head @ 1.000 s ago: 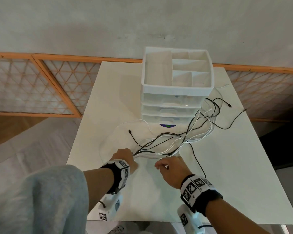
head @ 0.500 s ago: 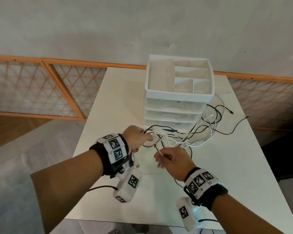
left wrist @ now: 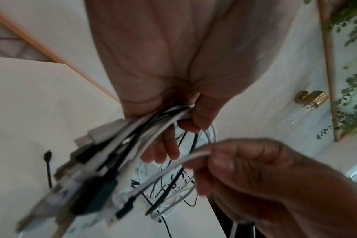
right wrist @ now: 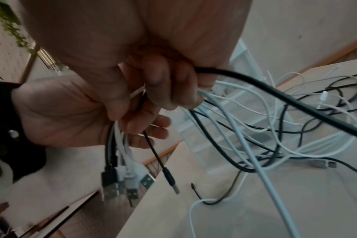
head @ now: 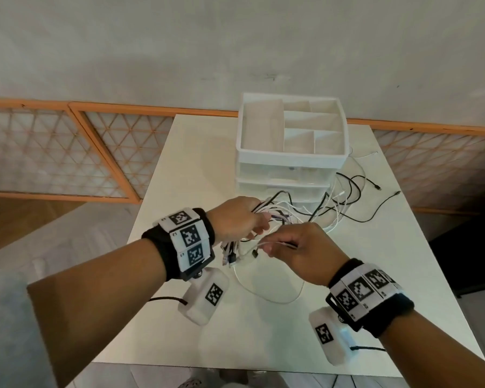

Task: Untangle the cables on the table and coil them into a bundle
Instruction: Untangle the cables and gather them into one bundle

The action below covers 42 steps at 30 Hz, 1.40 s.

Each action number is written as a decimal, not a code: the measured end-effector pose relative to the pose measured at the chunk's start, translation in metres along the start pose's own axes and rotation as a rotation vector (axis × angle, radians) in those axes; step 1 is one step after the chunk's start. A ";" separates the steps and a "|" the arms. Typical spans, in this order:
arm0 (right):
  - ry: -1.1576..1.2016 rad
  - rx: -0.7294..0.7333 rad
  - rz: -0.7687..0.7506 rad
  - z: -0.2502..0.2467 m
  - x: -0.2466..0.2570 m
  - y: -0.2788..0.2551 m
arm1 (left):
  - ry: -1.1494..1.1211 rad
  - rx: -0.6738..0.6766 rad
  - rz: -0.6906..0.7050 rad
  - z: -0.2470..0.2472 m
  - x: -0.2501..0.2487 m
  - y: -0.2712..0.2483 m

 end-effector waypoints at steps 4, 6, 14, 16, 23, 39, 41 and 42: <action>0.067 -0.077 -0.028 -0.005 0.018 0.005 | 0.046 -0.071 0.070 0.008 -0.007 -0.001; 0.129 -0.100 -0.018 -0.006 0.025 0.007 | -0.010 -0.098 0.070 0.011 -0.007 -0.001; 0.275 -0.278 0.071 -0.021 0.001 0.009 | 0.009 -0.148 0.031 -0.011 -0.010 -0.016; -0.052 -0.355 0.173 -0.032 -0.038 0.004 | -0.002 -0.217 0.083 -0.036 -0.016 -0.024; -0.799 -0.176 0.650 -0.056 -0.113 -0.019 | 0.073 -0.504 0.216 -0.090 -0.018 -0.027; -0.074 -0.925 0.197 -0.186 -0.012 0.056 | 0.243 -0.553 -0.026 -0.077 0.018 -0.010; -0.012 -0.958 0.098 -0.180 -0.010 0.054 | 0.227 -0.574 -0.032 -0.079 0.022 -0.011; 0.007 -0.971 0.059 -0.178 -0.012 0.053 | 0.223 -0.589 -0.040 -0.080 0.023 -0.012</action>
Point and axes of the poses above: each hand's wrist, its own y-axis towards the middle knuckle, its own z-axis out of the palm, x = y × z, the point moved 3 cm from there along y, towards the middle knuckle, and after that the axes turned 1 degree about -x, right-handed, at the moved point
